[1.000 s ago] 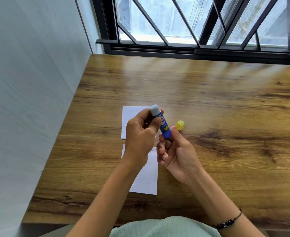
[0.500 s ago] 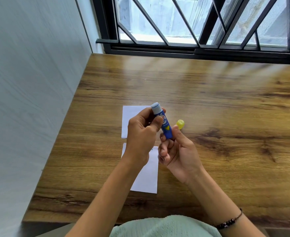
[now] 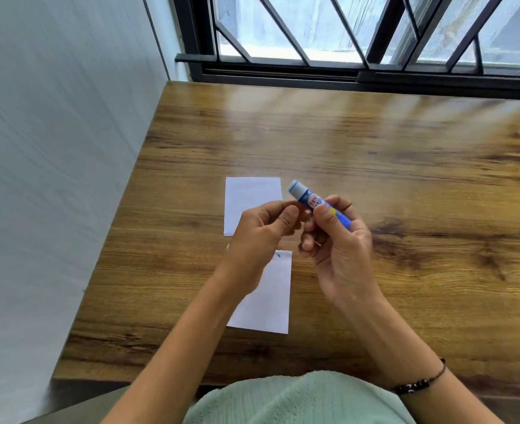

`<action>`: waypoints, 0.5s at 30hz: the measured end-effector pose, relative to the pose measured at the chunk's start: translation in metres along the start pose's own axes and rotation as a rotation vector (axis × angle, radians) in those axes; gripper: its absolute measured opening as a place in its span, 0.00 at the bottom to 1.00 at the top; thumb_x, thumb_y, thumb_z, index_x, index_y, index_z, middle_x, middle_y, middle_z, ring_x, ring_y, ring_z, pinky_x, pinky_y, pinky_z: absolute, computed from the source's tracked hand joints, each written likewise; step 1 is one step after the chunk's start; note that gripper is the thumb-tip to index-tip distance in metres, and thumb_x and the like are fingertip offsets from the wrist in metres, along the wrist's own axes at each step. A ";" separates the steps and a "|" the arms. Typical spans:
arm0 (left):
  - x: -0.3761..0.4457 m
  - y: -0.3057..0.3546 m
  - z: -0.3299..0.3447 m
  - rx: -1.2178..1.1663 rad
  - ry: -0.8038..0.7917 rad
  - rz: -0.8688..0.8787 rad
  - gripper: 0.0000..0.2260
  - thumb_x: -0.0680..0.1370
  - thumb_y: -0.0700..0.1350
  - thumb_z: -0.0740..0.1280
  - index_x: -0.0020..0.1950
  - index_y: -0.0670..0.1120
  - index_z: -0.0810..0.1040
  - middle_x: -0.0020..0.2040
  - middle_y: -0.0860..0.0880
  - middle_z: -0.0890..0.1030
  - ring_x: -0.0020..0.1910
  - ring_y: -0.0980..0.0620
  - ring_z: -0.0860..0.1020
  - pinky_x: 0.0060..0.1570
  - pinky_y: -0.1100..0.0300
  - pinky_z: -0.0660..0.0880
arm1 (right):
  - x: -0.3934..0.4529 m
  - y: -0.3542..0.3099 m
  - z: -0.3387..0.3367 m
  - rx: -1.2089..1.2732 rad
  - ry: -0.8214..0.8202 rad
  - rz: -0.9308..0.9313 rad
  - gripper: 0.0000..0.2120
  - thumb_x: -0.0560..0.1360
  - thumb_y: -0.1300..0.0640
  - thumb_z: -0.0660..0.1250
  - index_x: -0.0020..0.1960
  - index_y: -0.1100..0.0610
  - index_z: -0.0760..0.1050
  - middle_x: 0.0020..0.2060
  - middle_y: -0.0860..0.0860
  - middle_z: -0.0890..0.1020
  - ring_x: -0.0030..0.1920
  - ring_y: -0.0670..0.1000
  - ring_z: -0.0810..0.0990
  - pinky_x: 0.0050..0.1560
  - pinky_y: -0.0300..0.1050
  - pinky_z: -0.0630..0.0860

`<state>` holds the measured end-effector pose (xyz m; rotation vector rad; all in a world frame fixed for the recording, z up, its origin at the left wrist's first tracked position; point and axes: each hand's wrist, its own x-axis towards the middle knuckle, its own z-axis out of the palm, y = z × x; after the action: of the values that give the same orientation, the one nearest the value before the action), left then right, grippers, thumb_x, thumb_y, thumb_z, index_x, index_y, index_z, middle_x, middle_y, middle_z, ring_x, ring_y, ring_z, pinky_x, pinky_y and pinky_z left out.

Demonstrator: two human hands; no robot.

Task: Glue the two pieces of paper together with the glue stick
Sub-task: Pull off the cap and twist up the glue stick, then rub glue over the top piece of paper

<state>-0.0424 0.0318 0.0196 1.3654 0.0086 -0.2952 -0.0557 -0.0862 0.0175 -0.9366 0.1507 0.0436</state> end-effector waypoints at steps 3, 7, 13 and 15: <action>0.007 0.003 -0.018 0.622 0.109 0.156 0.10 0.76 0.40 0.64 0.56 0.46 0.78 0.49 0.49 0.81 0.48 0.56 0.76 0.51 0.65 0.70 | 0.007 -0.009 0.001 -0.118 0.060 -0.137 0.07 0.70 0.60 0.68 0.44 0.53 0.71 0.25 0.49 0.76 0.21 0.47 0.70 0.23 0.37 0.69; 0.027 0.006 -0.047 1.399 -0.034 0.305 0.21 0.75 0.42 0.64 0.68 0.47 0.67 0.70 0.46 0.69 0.70 0.47 0.62 0.67 0.57 0.59 | 0.015 -0.022 0.008 -0.263 0.048 -0.280 0.07 0.70 0.61 0.69 0.44 0.53 0.73 0.28 0.46 0.77 0.22 0.46 0.69 0.23 0.38 0.69; 0.052 0.002 -0.063 1.578 -0.226 0.160 0.26 0.77 0.50 0.61 0.73 0.51 0.57 0.76 0.48 0.55 0.75 0.47 0.48 0.72 0.50 0.49 | 0.035 -0.035 0.023 -0.698 -0.005 -0.415 0.08 0.68 0.57 0.71 0.44 0.51 0.74 0.34 0.46 0.77 0.30 0.50 0.73 0.29 0.47 0.75; 0.056 0.000 -0.062 1.566 -0.204 0.127 0.26 0.77 0.52 0.60 0.73 0.50 0.56 0.76 0.48 0.54 0.75 0.46 0.48 0.72 0.49 0.50 | 0.049 -0.037 0.027 -0.882 -0.007 -0.407 0.08 0.68 0.57 0.71 0.45 0.54 0.74 0.34 0.44 0.78 0.34 0.52 0.77 0.37 0.55 0.78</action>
<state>0.0214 0.0802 -0.0035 2.8556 -0.5873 -0.3303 -0.0007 -0.0879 0.0552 -1.8312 -0.0839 -0.2857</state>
